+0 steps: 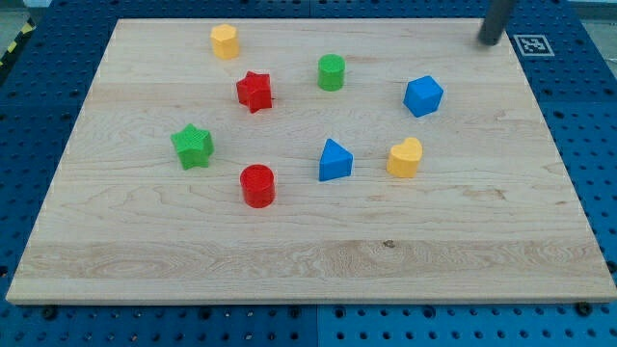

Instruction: Move your arm to the left side of the blue cube

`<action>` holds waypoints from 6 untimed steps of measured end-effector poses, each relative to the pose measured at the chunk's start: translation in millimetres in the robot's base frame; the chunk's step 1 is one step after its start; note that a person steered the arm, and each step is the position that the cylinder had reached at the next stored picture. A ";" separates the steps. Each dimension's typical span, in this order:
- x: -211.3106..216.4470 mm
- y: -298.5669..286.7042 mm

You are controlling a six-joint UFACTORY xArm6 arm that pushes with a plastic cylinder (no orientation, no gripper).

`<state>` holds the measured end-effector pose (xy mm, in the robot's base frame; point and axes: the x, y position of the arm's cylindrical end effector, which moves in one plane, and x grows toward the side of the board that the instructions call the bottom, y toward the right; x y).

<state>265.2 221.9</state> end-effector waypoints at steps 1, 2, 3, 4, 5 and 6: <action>55.9 -94.6; 63.3 -117.1; 79.5 -133.5; 117.1 -131.4; 119.1 -128.4; 125.6 -82.0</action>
